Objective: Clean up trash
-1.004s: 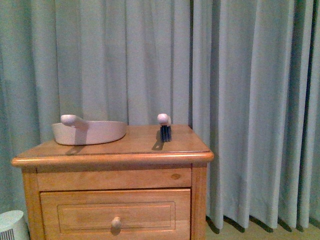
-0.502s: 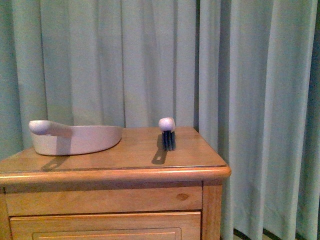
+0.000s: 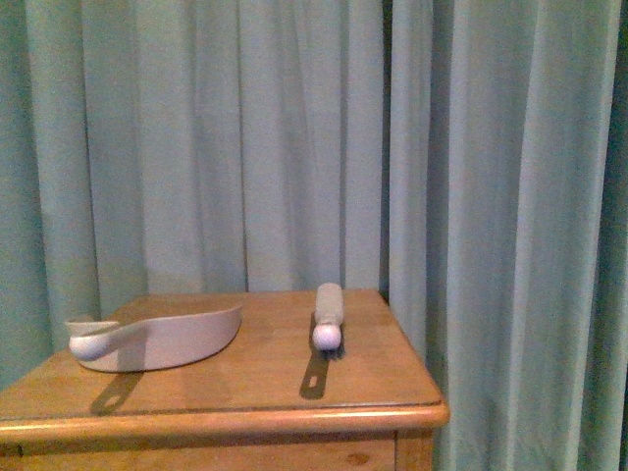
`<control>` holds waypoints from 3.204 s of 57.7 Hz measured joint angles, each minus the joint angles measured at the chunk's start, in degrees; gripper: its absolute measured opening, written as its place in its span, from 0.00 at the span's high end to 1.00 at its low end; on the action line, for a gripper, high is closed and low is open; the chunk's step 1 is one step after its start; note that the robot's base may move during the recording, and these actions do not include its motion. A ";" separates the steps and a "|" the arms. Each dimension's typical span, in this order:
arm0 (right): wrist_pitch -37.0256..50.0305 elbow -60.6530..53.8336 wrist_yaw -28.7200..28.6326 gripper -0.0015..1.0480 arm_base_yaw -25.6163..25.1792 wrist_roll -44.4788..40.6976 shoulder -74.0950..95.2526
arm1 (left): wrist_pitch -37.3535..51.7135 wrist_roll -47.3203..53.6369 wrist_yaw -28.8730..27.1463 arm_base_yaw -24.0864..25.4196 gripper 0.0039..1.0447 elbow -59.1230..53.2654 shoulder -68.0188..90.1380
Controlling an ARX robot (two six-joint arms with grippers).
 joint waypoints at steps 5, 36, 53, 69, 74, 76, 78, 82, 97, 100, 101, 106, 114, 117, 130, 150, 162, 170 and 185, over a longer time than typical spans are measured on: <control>0.00 0.00 -0.02 0.07 0.00 0.00 0.00 | 0.00 0.00 0.02 0.00 0.07 0.00 0.00; 0.00 0.00 -0.04 0.07 0.02 0.02 0.00 | -5.88 -6.97 10.34 -8.00 0.07 19.04 39.95; 0.00 0.00 -0.04 0.07 0.02 0.02 0.00 | -14.10 -1.46 0.85 -18.53 0.07 53.53 73.83; 0.00 0.00 -0.02 0.07 0.02 0.02 0.00 | -16.48 3.06 -4.63 -19.69 0.07 73.55 95.19; 0.00 0.00 -0.02 0.07 0.02 0.02 0.00 | -16.90 4.46 -5.25 -18.71 0.07 77.40 100.19; 0.00 0.00 -0.02 0.07 0.02 0.02 0.00 | -16.94 5.09 -5.92 -18.05 0.07 78.93 102.22; 0.00 0.00 -0.02 0.07 0.02 0.02 0.00 | -16.96 5.53 -6.36 -17.46 0.07 79.97 103.69; 0.00 0.00 -0.02 0.07 0.02 0.02 0.00 | -17.42 6.43 -7.58 -15.69 0.07 82.36 107.14; 0.00 0.00 -0.02 0.07 0.02 0.02 0.00 | -18.75 6.43 -9.42 -10.08 0.07 85.68 112.21; 0.00 0.00 -0.04 0.07 0.02 0.02 0.00 | -18.64 6.45 -9.68 -9.55 0.07 85.68 112.61; 0.00 0.00 -0.04 0.07 0.02 0.02 0.00 | -18.62 6.45 -9.66 -9.40 0.07 85.66 112.78; 0.00 0.00 -0.02 0.07 0.02 0.02 0.00 | -18.53 6.43 -9.42 -8.72 0.07 85.31 113.61; 0.00 0.00 -0.02 0.07 0.02 0.02 0.00 | -18.49 6.38 -9.18 -8.63 0.07 84.78 114.29; 0.00 0.00 -0.02 0.07 0.02 0.02 0.00 | -18.45 6.38 -9.20 -8.66 0.07 84.78 114.49; 0.00 0.00 -0.02 0.07 0.02 0.02 0.00 | -17.62 5.90 -9.46 -8.37 0.07 84.78 116.69; 0.00 0.00 -0.02 0.07 0.02 0.02 0.00 | -15.96 5.38 -10.14 -8.00 0.14 84.78 118.81; 0.00 0.00 -0.02 0.07 0.02 0.02 0.00 | -15.67 5.35 -9.88 -7.65 0.47 84.78 118.99; 0.00 0.00 -0.02 0.07 0.02 0.02 0.00 | -15.63 5.33 -9.62 -7.39 0.69 84.78 118.99; 0.00 0.00 -0.02 0.07 0.02 0.02 0.00 | -14.10 4.35 -8.50 -7.13 0.74 84.21 118.22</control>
